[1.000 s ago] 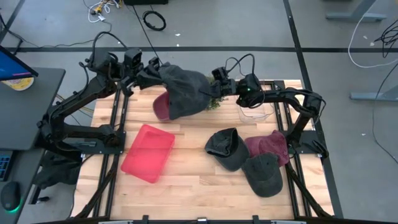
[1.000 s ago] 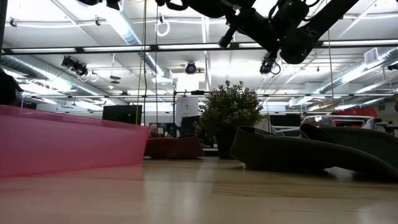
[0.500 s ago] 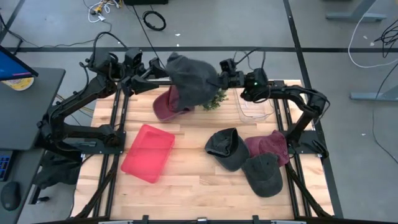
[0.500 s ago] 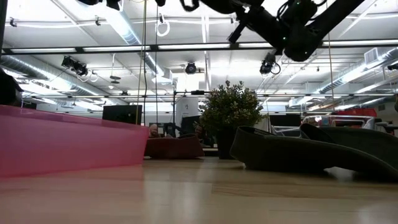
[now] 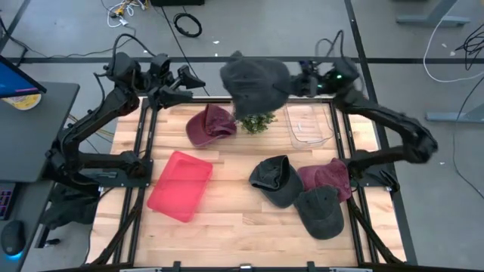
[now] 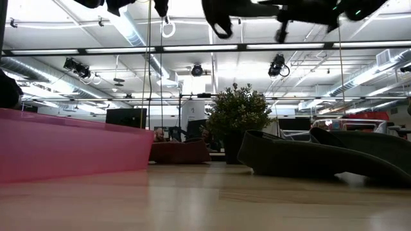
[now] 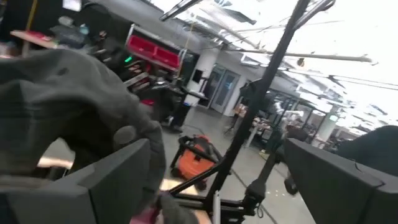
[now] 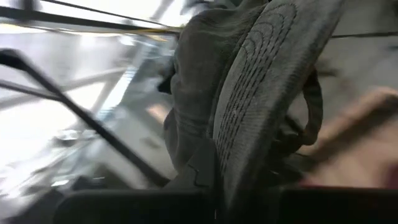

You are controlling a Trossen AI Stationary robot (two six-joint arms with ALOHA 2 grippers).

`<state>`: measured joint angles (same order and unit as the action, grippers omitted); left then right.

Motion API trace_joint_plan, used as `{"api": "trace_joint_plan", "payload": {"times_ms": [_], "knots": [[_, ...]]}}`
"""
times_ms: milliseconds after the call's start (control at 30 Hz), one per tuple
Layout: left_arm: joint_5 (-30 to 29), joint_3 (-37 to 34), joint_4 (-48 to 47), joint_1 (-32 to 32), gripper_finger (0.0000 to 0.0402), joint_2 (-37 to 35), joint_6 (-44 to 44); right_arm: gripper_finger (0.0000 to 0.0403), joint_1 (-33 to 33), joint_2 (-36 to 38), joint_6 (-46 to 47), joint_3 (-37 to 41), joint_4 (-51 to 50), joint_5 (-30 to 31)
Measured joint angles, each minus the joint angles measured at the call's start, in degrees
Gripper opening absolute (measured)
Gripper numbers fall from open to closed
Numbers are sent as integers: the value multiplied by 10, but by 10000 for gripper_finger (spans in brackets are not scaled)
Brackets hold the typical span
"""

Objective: Pick & Place hat
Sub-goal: Put the top black cap into the transparent bin

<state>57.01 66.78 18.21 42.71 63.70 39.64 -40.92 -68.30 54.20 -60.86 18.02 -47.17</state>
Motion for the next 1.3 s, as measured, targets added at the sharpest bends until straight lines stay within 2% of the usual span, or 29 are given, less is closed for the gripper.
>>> {"api": "trace_joint_plan", "payload": {"times_ms": [133,233,467,700,900,1167,1300], "knots": [[-17,0,-56,6,374,0,-41,5,-34,94,-87,0,-197,45],[-54,0,-96,6,374,0,-69,5,-54,153,-134,0,-316,101],[-104,0,-127,6,374,1,-108,5,-58,213,-164,-14,-531,267],[-123,0,-128,10,374,4,-110,5,-53,166,-219,-137,-766,401],[-124,0,-138,10,374,4,-110,5,-53,88,-248,-210,-920,453],[-125,0,-147,10,374,4,-122,5,-54,-9,-272,-212,-959,459],[-147,0,-173,7,374,4,-133,4,-64,-51,-246,-212,-976,478]]}}
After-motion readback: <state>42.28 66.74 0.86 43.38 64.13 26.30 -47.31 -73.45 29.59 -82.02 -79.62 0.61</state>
